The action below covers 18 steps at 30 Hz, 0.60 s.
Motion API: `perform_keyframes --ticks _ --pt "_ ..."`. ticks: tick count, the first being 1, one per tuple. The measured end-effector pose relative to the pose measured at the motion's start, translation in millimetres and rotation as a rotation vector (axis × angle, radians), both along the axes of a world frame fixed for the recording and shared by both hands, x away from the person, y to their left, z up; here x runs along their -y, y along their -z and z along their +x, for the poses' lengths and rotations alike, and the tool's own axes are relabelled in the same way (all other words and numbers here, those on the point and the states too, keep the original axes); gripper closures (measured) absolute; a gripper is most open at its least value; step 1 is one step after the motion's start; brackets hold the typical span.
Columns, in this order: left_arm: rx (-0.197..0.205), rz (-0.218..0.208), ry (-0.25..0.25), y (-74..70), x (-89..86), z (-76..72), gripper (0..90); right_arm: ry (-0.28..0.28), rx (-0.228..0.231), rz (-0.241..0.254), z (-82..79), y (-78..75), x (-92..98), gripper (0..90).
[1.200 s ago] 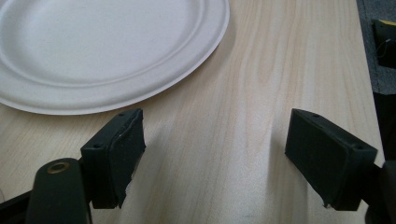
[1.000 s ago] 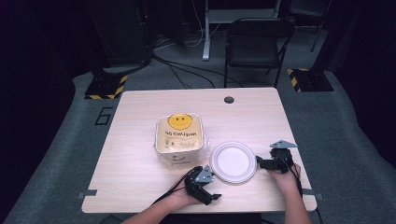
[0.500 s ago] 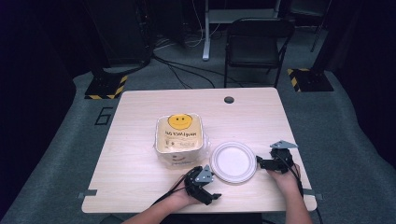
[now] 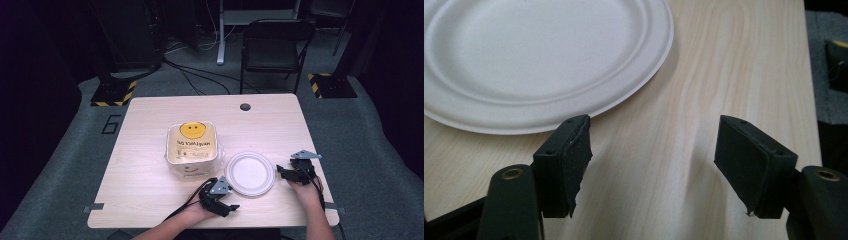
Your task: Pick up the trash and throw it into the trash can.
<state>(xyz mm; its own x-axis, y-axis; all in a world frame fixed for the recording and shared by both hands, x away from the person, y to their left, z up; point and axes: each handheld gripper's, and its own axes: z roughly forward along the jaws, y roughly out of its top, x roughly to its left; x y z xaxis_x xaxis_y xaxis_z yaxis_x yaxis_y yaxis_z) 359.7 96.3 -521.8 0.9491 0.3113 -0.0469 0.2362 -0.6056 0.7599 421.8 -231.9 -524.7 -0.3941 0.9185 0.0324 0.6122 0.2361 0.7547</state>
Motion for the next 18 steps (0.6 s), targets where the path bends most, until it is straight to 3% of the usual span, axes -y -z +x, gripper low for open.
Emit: perform_keyframes --ticks 10,18 --pt "0.014 -0.021 -0.012 -13.9 7.5 4.3 30.6 -0.007 -0.010 0.025 0.8 -1.3 2.2 38.5" --pt "0.005 -0.025 -0.035 -14.1 16.1 10.7 29.3 -0.014 -0.021 0.019 1.9 -2.4 1.8 38.9"
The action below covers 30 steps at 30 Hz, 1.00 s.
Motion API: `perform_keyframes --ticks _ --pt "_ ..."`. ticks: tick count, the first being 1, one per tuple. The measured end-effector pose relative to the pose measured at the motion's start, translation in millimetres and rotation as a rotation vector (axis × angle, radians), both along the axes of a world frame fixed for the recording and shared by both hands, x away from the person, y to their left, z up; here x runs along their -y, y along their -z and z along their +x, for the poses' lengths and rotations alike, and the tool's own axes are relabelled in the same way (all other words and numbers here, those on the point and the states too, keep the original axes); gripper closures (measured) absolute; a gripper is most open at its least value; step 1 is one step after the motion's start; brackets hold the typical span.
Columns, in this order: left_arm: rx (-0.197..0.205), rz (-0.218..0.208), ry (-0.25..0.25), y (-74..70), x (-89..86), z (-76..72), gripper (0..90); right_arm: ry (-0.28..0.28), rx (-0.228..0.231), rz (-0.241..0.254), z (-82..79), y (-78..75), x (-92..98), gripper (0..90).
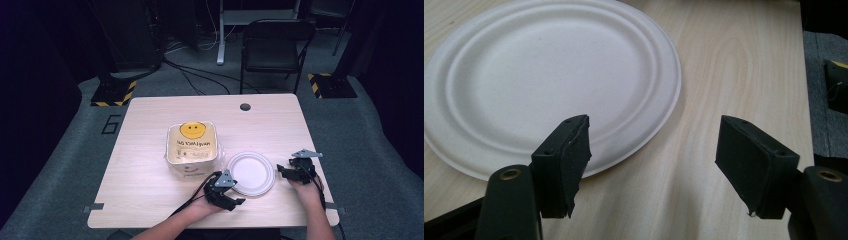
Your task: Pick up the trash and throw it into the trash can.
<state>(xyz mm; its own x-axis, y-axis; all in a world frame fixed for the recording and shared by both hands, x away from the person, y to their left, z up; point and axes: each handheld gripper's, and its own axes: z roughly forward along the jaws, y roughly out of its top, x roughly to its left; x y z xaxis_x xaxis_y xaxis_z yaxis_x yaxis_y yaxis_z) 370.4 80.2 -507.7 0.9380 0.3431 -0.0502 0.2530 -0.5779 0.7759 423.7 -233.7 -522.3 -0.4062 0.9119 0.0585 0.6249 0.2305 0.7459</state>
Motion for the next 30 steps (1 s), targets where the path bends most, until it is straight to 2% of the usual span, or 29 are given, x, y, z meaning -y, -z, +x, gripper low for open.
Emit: perform_keyframes --ticks 3,10,21,24,26,30 --pt "-0.007 0.001 -0.003 0.6 1.9 1.4 29.3 0.000 0.001 -0.001 -0.1 -0.5 0.0 39.0" --pt "-0.019 0.019 -0.007 2.2 2.8 4.8 29.1 0.003 0.019 0.039 -1.2 -6.4 -0.6 38.2" --pt "-0.011 0.017 -0.008 4.4 1.4 5.5 29.2 -0.039 0.028 0.082 -1.9 -11.9 -4.4 38.2" --pt "-0.013 0.020 -0.012 4.6 0.6 5.7 29.2 -0.048 0.036 0.104 -2.9 -15.1 -6.4 38.1" --pt "-0.012 0.017 -0.012 5.0 -0.1 6.2 29.2 -0.063 0.050 0.135 -4.3 -18.5 -8.5 37.9" --pt "-0.011 0.019 -0.011 5.4 -0.3 6.1 29.2 -0.085 0.050 0.149 -4.6 -21.2 -10.7 37.8"
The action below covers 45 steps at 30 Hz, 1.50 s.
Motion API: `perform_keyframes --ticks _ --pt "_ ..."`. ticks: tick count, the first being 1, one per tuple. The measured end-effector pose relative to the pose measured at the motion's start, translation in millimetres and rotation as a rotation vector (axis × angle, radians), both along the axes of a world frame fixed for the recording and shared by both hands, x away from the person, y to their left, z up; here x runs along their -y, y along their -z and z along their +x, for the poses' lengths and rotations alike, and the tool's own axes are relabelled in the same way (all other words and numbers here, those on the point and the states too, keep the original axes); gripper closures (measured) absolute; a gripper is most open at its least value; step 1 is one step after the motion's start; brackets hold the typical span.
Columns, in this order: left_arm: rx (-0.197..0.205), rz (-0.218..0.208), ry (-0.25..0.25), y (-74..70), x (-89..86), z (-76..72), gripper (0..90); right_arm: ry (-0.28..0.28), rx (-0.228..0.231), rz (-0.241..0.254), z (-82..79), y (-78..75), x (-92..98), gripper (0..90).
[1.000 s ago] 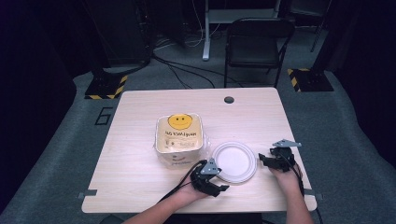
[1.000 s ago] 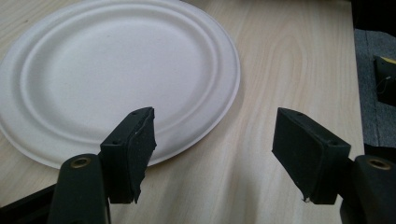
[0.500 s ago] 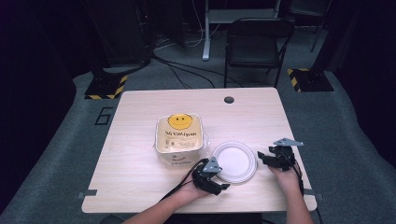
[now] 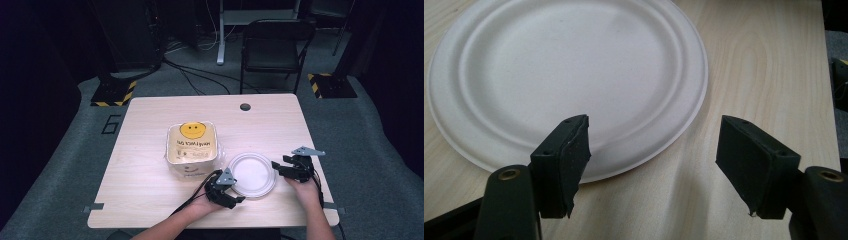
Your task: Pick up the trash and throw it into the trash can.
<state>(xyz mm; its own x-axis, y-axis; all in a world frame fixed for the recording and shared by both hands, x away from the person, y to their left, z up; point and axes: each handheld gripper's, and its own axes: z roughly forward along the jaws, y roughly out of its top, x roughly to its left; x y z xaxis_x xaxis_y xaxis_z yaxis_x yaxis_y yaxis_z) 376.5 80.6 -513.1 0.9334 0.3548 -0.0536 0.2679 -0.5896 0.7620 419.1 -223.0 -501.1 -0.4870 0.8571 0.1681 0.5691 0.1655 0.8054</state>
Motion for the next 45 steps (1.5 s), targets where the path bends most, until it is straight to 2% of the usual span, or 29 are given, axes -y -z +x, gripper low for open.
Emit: perform_keyframes --ticks 1,6,12,19,23,28,30,33,38,41,42,45 --pt "-0.003 -0.002 -0.001 0.4 0.0 -0.3 29.2 -0.009 0.002 0.018 -0.9 -2.0 -1.9 37.8" --pt "-0.003 0.001 0.001 1.4 -0.2 -0.1 29.2 -0.028 0.003 0.027 -1.1 -3.2 -5.4 37.8" --pt "-0.005 0.001 -0.005 2.5 -0.6 -0.1 29.3 -0.075 -0.016 0.026 -0.6 -2.3 -14.7 37.8" --pt "-0.006 0.011 -0.007 5.5 -1.6 -0.5 29.3 -0.106 -0.047 0.041 1.3 0.5 -22.1 39.6" --pt "-0.004 0.010 -0.006 5.4 -2.0 -0.2 29.6 -0.122 -0.063 0.041 2.4 1.4 -25.2 43.1" --pt "-0.004 0.005 -0.007 6.0 -2.4 -0.3 29.6 -0.145 -0.047 0.083 1.2 -3.9 -27.4 50.1" --pt "-0.006 0.010 -0.004 5.3 -3.2 -0.5 29.7 -0.150 -0.034 0.119 0.1 -8.1 -26.1 55.3" --pt "-0.004 0.005 -0.008 5.4 -3.6 -0.6 29.8 -0.154 -0.021 0.146 -1.0 -12.6 -24.1 60.7" --pt "-0.004 0.008 -0.009 5.3 -3.8 -0.4 29.8 -0.166 -0.001 0.169 -4.3 -20.2 -21.8 69.0" --pt "-0.004 0.017 -0.005 5.6 -3.7 -0.5 29.8 -0.167 0.006 0.182 -5.5 -23.3 -21.4 71.4" --pt "-0.003 0.017 -0.004 5.7 -3.5 -0.7 29.8 -0.170 0.005 0.202 -7.1 -27.5 -21.0 73.4" --pt "-0.002 0.016 -0.005 5.6 -3.5 -0.9 29.9 -0.179 0.017 0.207 -8.3 -30.4 -21.1 75.4"
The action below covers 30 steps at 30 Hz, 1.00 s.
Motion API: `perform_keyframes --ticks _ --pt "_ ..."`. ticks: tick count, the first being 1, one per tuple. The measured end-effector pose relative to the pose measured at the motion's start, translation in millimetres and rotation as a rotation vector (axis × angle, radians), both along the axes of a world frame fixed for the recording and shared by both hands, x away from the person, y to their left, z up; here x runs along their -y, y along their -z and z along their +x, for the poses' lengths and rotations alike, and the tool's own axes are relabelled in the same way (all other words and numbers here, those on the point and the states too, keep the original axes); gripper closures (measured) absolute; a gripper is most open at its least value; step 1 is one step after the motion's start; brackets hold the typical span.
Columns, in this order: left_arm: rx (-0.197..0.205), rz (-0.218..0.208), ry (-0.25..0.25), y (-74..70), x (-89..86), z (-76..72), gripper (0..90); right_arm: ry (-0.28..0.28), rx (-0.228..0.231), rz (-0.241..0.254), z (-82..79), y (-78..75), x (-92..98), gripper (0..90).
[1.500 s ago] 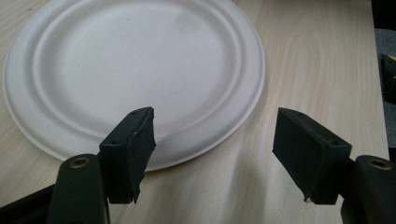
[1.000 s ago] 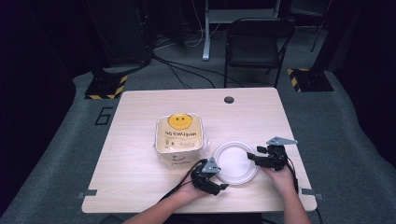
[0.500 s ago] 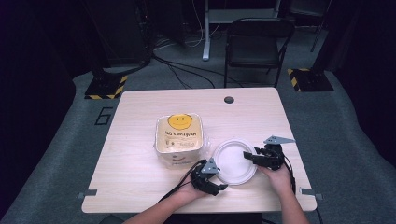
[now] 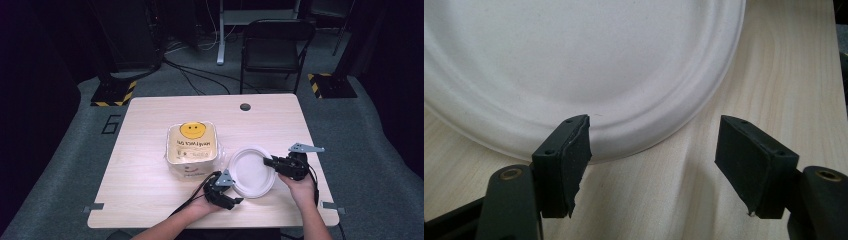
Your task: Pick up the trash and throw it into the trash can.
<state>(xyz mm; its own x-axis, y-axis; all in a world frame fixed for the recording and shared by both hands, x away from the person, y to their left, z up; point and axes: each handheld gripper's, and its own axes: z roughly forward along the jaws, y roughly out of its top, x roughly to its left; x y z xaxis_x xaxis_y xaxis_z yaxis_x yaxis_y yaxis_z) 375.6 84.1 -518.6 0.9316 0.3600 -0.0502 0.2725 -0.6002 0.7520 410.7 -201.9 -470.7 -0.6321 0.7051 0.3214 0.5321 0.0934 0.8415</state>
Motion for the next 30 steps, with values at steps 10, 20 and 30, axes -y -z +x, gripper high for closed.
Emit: perform_keyframes --ticks 10,20,30 --pt "0.007 -0.004 0.005 -4.4 -2.0 -1.6 30.1 -0.030 0.036 0.020 -10.3 -20.7 -4.0 81.9" --pt "0.017 0.001 0.023 -11.7 -7.3 -7.0 30.3 -0.051 0.095 -0.006 -18.6 -36.6 -6.0 82.3" --pt "0.027 0.015 0.039 -9.4 -15.1 -12.4 30.3 -0.068 0.175 -0.102 -26.8 -53.2 -15.7 82.5"
